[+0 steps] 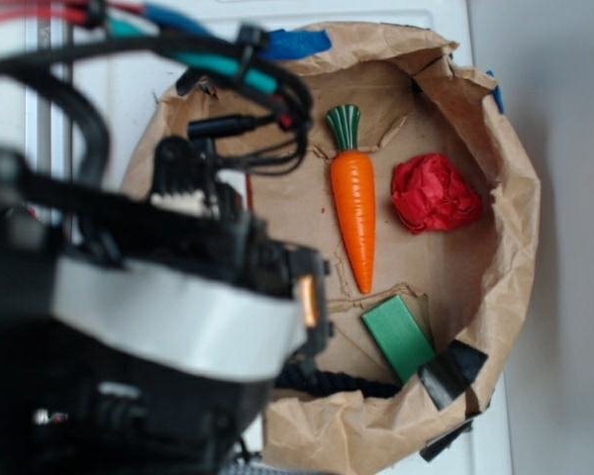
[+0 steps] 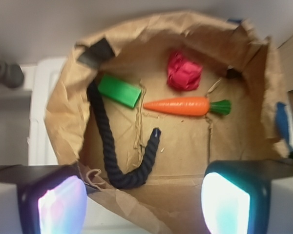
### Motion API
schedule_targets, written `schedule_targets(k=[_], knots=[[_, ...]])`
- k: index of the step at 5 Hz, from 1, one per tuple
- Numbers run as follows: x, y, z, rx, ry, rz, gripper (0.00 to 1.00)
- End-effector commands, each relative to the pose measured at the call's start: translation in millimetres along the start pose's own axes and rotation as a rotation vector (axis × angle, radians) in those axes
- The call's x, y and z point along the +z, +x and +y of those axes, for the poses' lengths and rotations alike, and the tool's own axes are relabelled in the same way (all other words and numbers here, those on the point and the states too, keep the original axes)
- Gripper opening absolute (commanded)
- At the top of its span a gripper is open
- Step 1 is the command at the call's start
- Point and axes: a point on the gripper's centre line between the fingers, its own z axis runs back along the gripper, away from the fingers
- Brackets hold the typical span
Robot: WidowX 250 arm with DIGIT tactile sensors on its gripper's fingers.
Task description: Grab the blue rope.
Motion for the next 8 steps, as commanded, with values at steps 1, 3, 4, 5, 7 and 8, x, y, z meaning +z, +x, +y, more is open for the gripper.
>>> schedule_targets(k=[1,3,4,5,7,8], knots=[[-51,23,31,-0.006,-0.084,0.029,1.00],[-65,33,37,-0.022,-0.142,0.008,1.00],[-89,33,21,-0.111,-0.213,0.029,1.00],[-89,33,21,-0.111,-0.213,0.029,1.00],[-89,33,21,-0.111,-0.213,0.029,1.00],[-111,33,20,-0.073,-0.129,0.049,1.00]])
